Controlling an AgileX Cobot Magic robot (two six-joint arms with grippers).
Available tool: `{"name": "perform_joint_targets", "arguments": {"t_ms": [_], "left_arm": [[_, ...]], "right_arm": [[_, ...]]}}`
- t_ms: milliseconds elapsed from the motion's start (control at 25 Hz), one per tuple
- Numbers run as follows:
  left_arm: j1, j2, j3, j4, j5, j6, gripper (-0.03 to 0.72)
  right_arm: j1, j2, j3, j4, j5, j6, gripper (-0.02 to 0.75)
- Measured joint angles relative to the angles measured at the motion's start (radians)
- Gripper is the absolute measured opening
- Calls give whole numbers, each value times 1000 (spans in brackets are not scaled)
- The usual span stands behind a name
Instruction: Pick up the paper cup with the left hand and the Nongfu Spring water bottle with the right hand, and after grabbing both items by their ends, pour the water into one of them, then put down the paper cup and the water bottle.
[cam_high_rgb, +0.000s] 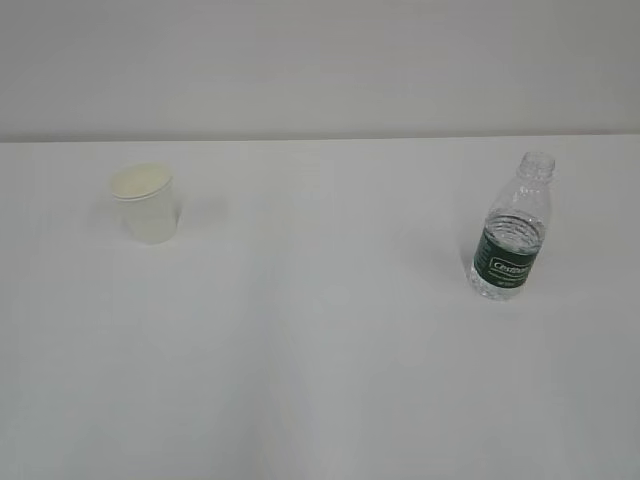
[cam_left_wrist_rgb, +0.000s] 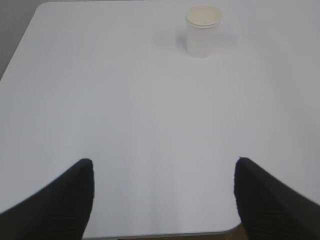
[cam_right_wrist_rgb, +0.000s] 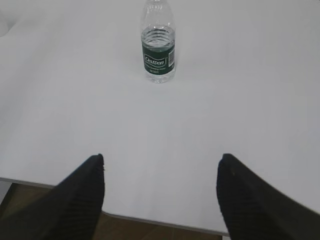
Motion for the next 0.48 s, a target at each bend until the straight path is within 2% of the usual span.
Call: {"name": "perform_joint_targets", "arguments": {"t_ms": [480], "left_arm": [[0, 0, 0, 0, 0, 0, 585]], "right_arm": [[0, 0, 0, 0, 0, 0, 524]]}}
